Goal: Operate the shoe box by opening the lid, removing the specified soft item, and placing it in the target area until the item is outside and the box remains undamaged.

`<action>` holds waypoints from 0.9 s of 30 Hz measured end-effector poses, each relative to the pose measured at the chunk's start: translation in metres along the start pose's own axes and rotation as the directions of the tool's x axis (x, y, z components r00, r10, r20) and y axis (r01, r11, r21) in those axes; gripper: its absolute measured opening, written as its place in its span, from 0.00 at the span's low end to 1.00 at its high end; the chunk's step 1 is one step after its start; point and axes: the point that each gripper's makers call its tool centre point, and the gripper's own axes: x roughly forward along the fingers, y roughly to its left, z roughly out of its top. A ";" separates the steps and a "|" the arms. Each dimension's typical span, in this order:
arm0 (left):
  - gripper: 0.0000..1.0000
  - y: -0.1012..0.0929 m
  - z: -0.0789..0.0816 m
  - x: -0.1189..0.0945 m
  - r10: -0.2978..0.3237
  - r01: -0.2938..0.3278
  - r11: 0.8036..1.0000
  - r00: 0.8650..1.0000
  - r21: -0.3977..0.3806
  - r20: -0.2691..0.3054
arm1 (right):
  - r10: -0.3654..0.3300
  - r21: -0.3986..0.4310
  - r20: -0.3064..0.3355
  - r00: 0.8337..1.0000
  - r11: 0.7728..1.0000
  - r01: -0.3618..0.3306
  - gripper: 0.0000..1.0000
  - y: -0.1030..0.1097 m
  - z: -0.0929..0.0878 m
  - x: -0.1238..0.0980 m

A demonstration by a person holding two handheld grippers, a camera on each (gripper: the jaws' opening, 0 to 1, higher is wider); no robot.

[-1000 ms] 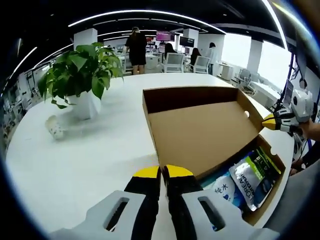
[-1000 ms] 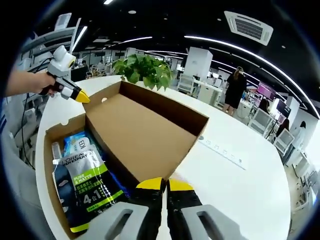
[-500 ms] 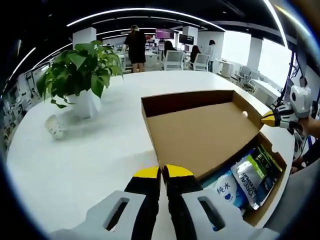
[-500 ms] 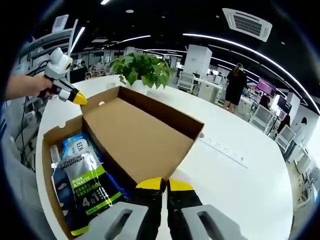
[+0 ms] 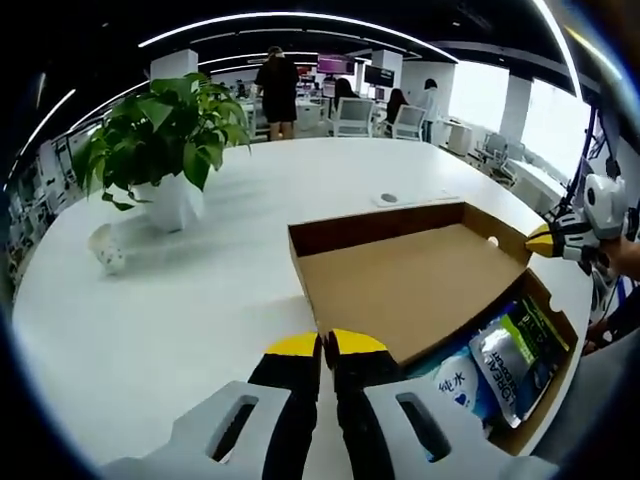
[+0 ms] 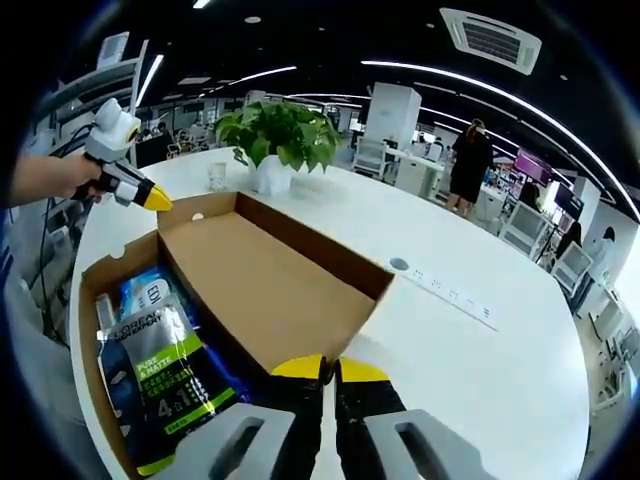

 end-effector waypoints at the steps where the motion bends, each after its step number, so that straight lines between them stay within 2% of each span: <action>1: 0.02 0.000 0.000 0.000 0.001 -0.001 1.000 1.000 -0.002 -0.002 | 0.000 0.001 -0.002 1.000 1.000 0.000 0.00 0.000 0.000 0.000; 16: 0.02 0.005 -0.002 0.013 -0.003 0.002 0.999 1.000 -0.036 -0.018 | -0.006 0.008 -0.024 1.000 1.000 0.006 0.00 -0.003 -0.003 0.008; 27: 0.03 0.005 -0.002 0.013 -0.007 0.006 0.999 1.000 -0.033 -0.028 | -0.011 0.022 -0.029 1.000 1.000 0.012 0.00 -0.003 -0.003 0.008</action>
